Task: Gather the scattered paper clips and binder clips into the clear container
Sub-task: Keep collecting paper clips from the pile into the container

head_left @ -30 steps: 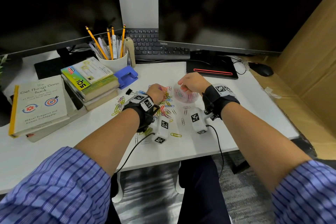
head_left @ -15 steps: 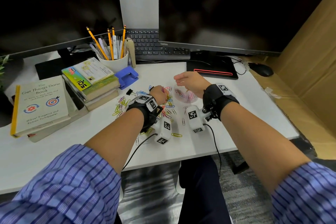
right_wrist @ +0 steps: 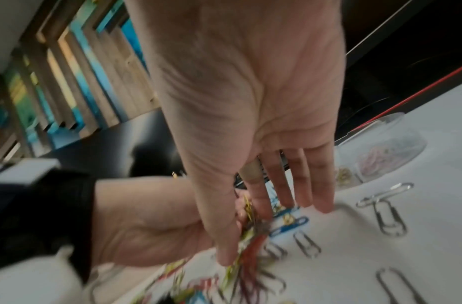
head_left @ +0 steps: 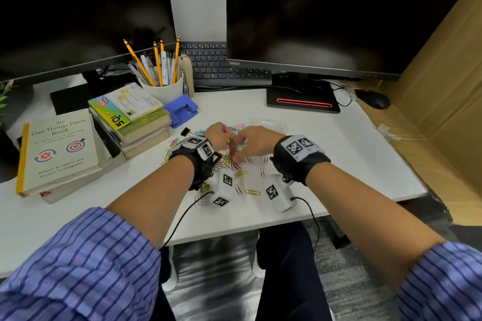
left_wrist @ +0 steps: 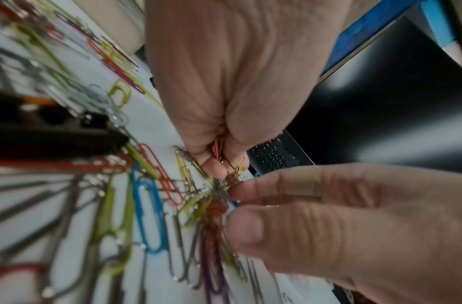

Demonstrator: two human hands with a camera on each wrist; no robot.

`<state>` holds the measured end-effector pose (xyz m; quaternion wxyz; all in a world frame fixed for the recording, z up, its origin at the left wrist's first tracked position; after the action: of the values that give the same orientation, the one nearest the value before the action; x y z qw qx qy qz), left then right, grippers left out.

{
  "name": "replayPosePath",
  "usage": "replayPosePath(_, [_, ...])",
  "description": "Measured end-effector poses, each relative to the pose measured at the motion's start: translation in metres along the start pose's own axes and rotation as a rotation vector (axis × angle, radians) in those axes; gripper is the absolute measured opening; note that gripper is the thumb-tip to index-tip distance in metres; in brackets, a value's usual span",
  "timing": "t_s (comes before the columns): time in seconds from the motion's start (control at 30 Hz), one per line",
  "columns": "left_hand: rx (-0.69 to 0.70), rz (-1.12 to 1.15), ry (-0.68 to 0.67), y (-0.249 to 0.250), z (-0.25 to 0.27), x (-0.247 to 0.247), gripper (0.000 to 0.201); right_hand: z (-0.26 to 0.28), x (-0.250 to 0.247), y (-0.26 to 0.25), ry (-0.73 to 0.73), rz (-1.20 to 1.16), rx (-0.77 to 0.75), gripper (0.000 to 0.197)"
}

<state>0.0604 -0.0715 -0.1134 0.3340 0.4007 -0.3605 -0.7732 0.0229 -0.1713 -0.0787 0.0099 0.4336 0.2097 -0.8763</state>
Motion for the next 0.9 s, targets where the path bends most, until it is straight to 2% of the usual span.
replayPosePath(0.1, [0.016, -0.028, 0.023, -0.004, 0.0, -0.005, 0.024, -0.006, 0.008, -0.008, 0.02, 0.037, -0.035, 0.051])
replayPosePath(0.3, [-0.007, -0.083, -0.009, -0.01, -0.005, -0.008, 0.04, -0.007, 0.007, -0.019, 0.106, 0.118, -0.116, 0.024])
replayPosePath(0.4, [-0.033, -0.087, -0.001, -0.007, -0.005, -0.008, 0.037, -0.011, 0.008, -0.011, 0.121, 0.115, -0.089, 0.017])
replayPosePath(0.5, [-0.05, -0.089, -0.009, 0.002, -0.005, -0.007, 0.024, -0.01, 0.003, 0.001, 0.16, 0.026, -0.066, 0.016])
replayPosePath(0.67, [-0.003, -0.009, -0.028, 0.029, -0.009, -0.003, 0.033, 0.008, -0.029, 0.036, 0.236, -0.27, -0.031, 0.014])
replayPosePath(0.73, [-0.005, 0.047, -0.045, 0.042, -0.008, 0.003, 0.039, 0.014, -0.043, 0.052, 0.283, -0.273, 0.005, 0.015])
replayPosePath(0.9, [0.059, 0.03, -0.069, 0.062, -0.014, 0.023, 0.035, 0.019, -0.057, 0.081, 0.31, -0.257, 0.126, 0.011])
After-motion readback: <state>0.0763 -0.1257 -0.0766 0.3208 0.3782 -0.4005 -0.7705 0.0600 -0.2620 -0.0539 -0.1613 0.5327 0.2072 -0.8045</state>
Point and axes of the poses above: each hand's wrist, its own z-axis away from the middle knuckle, its own x-axis out of the palm, y = z × x, the point moved 7 cm from there along -z, towards the middle knuckle, and after that the axes turned 14 degrees about -y, right-handed, at the moved point
